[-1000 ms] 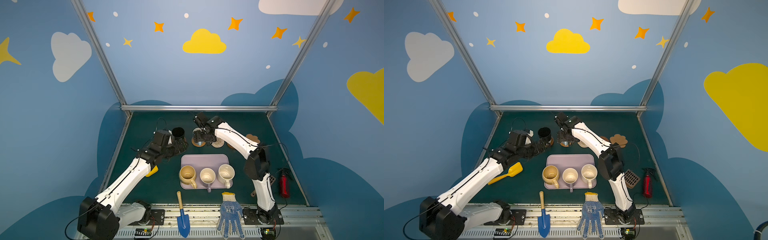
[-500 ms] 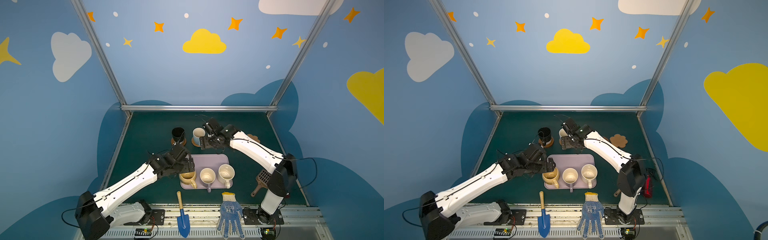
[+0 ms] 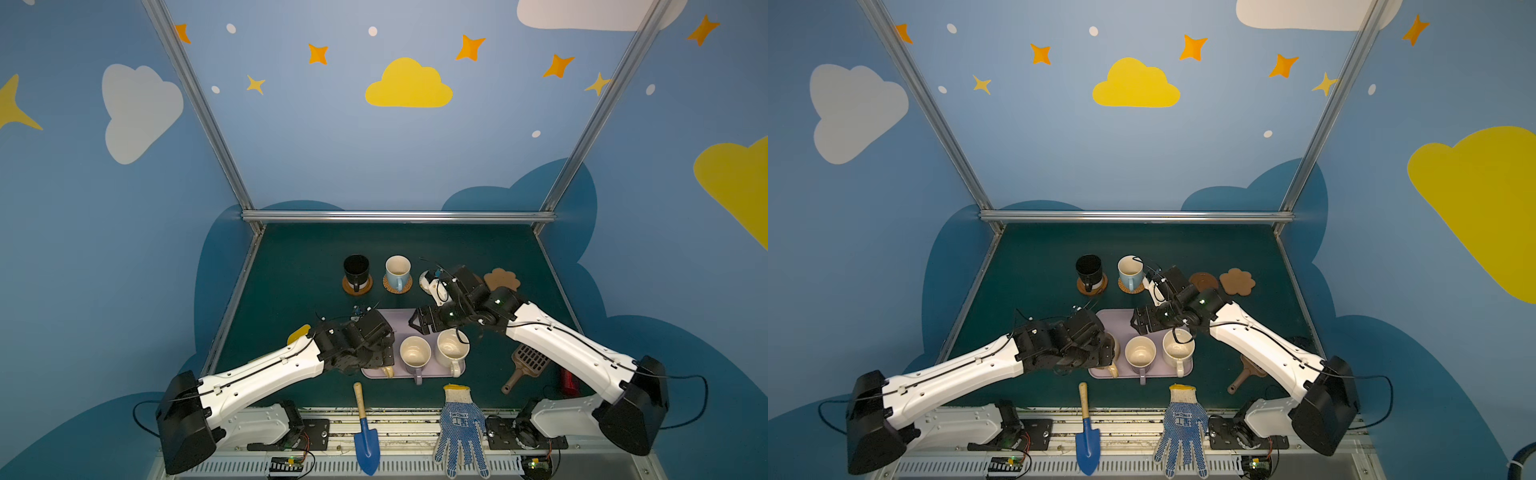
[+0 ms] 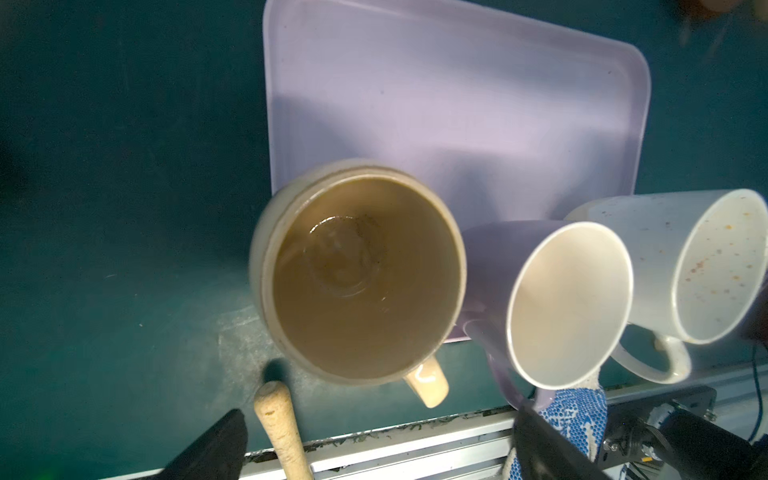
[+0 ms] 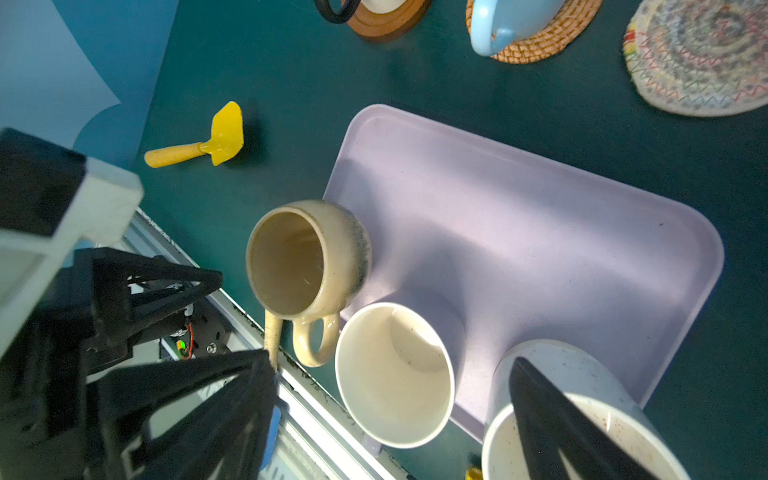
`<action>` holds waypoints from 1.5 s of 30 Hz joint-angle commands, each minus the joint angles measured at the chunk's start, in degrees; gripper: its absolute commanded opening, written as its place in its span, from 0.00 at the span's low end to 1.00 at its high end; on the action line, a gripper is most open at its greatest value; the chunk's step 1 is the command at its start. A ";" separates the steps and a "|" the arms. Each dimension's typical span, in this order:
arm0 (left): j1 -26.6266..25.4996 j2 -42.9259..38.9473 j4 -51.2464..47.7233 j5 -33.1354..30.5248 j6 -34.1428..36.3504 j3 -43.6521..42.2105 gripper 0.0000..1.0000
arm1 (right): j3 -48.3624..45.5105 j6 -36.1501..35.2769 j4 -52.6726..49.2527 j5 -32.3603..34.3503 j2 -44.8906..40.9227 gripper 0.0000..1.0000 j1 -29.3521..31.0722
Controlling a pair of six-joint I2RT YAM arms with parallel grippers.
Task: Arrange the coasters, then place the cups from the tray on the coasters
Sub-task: 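Lower left gripper onto the cream speckled mug rim while right gripper hovers over the tray, then close left gripper on the cream speckled mug rim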
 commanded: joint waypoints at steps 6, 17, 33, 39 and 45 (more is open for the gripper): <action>-2.33 3.24 -1.19 -1.61 -3.37 -0.12 0.99 | -2.39 1.83 2.54 -1.76 -2.85 0.88 0.25; -2.31 11.39 0.43 -2.75 -2.34 1.66 0.99 | -6.13 1.11 -0.27 -2.44 -8.16 0.88 0.32; -2.37 12.40 -0.36 0.22 -0.79 -0.76 0.99 | -5.26 2.99 -1.98 -0.93 -7.35 0.88 0.26; -2.98 12.14 0.82 1.21 0.36 -1.88 0.91 | -4.19 3.62 -1.59 -1.10 -6.67 0.87 0.36; -3.29 12.91 1.60 1.52 2.24 -1.09 0.74 | -3.56 3.36 -1.52 -1.63 -5.20 0.87 0.39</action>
